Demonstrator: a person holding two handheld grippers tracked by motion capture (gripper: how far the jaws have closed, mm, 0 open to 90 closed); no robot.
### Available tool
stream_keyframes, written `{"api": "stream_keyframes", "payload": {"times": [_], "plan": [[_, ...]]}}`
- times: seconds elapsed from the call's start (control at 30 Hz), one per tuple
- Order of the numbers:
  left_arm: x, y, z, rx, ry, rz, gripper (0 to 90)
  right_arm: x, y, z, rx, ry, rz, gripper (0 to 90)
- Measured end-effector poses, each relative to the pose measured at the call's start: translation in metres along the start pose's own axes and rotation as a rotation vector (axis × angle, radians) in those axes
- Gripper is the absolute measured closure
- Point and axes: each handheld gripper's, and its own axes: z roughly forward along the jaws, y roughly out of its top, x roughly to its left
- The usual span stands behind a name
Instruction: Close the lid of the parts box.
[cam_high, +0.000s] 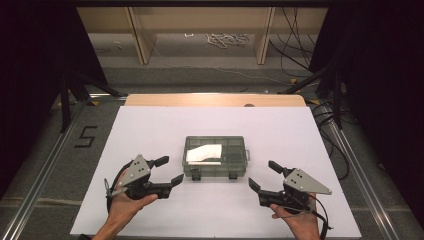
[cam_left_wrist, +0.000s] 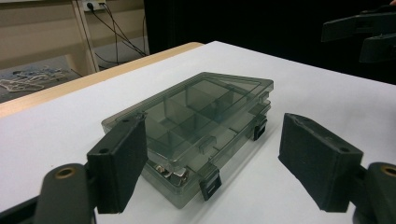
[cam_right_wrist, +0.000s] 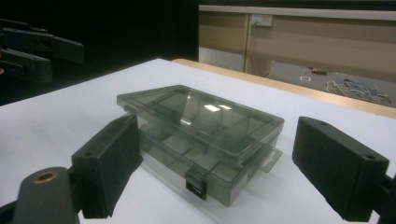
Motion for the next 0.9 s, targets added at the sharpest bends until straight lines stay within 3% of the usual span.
{"api": "stream_keyframes", "payload": {"times": [0.2, 0.3, 0.37, 0.43, 0.5, 0.6, 0.73, 0.9], "plan": [[0.0002, -0.0021, 0.0027, -0.001, -0.003, -0.016, 23.0, 0.0019, -0.0001, 0.0017, 0.007, 0.011, -0.003, 16.0], [0.001, -0.0006, 0.0014, -0.003, -0.001, -0.004, 21.9, 0.0045, -0.0006, 0.0023, 0.024, 0.022, 0.02, 16.0], [0.0019, 0.0007, 0.0003, -0.013, -0.004, 0.008, 21.9, 0.003, -0.0004, 0.0027, 0.006, 0.012, -0.008, 16.0], [0.0019, 0.0005, 0.0002, -0.014, -0.007, 0.008, 21.9, 0.0037, -0.0005, 0.0022, 0.017, 0.016, 0.014, 16.0], [0.001, -0.0003, 0.0007, -0.011, -0.001, -0.004, 21.7, 0.002, -0.0001, 0.0029, -0.005, 0.012, -0.005, 16.0], [-0.0001, -0.001, 0.002, -0.013, -0.004, -0.02, 21.6, 0.0017, -0.0002, 0.0022, 0.009, 0.013, -0.006, 16.0], [0.0, -0.0005, 0.0018, -0.005, -0.006, -0.002, 21.6, 0.0017, 0.0, 0.0019, 0.007, 0.008, -0.008, 16.0], [-0.001, -0.0013, 0.0027, -0.007, -0.005, -0.015, 21.6, 0.0013, -0.0002, 0.0022, 0.008, 0.012, -0.007, 16.0]]}}
